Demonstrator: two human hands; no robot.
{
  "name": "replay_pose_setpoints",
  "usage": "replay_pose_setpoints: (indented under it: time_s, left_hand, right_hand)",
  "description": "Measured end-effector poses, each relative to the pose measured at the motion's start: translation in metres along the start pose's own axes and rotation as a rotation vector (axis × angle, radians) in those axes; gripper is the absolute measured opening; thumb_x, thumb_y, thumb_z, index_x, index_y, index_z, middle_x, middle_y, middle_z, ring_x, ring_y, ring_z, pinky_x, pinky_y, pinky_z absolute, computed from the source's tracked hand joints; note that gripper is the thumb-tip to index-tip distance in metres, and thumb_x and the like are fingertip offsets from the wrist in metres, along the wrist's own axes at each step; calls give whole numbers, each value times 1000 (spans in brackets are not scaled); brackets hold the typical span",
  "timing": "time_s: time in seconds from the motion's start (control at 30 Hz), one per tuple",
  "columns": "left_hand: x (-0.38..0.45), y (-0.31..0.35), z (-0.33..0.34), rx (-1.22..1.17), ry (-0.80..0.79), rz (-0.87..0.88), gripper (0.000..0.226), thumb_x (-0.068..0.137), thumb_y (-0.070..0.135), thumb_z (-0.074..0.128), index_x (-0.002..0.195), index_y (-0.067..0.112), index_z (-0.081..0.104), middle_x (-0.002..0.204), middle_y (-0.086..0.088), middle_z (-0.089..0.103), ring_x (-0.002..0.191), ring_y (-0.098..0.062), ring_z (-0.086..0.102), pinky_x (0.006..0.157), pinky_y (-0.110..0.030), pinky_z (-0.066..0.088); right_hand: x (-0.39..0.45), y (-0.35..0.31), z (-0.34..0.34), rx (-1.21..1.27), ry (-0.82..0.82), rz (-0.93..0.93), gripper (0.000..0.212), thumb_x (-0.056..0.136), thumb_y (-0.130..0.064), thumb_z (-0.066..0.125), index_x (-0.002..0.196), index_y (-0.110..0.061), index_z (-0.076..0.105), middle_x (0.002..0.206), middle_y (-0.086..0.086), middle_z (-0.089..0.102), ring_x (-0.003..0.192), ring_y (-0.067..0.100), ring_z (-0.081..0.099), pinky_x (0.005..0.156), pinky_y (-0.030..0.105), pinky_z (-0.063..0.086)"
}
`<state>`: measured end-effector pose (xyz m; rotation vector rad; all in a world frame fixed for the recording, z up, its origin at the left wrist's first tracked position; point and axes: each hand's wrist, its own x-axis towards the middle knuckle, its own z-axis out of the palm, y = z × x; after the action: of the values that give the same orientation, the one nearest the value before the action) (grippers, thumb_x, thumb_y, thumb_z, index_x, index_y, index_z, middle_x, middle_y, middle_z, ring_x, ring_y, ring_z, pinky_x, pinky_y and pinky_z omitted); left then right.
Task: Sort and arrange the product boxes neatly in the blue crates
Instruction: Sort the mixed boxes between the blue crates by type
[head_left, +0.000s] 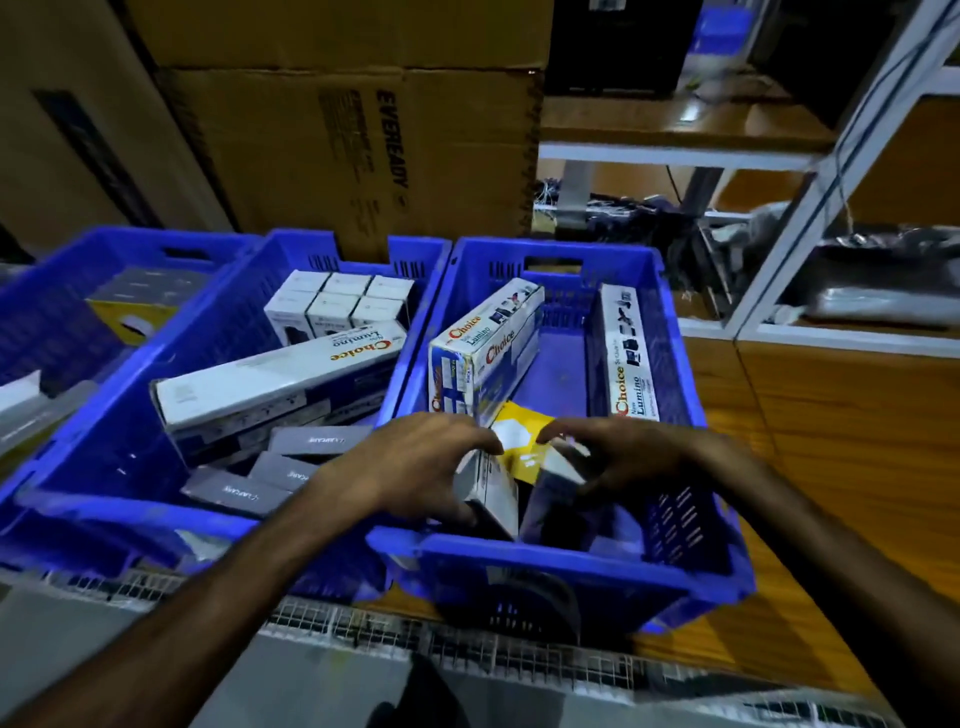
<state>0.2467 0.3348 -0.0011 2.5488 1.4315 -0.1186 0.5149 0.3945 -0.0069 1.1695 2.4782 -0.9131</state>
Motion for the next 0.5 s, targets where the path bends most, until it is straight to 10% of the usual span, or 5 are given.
replay_pose_setpoints:
  time_s: [0.17,0.37,0.5]
  left_hand:
    - [-34,-10,-31,-590,226,-69,69,68,38,95,130,44,65,123,29,66,110,8,63,92,-16,51]
    - [-69,-39,-17,-1047,513,-130,65,72,41,93,132,38,67,131,3,71,123,-18,67,100,-43,55]
    - [-106,-66,-14,-1135,656,-207,62,69,40,88,127,28,71,113,14,74,101,-3,67,81,-21,52]
  right_hand:
    - [-38,-21,-34,418,345,-43,60,84,-41,79,137,-41,51,124,3,65,101,18,68,82,24,58]
    - [-33,-55,-30,798,653,-117,31,89,-33,74,119,-28,68,91,3,74,80,13,70,72,24,52]
    - [3,-82,-26,933,658,-128,31,88,-30,71,117,-18,71,95,0,78,86,11,70,75,23,55]
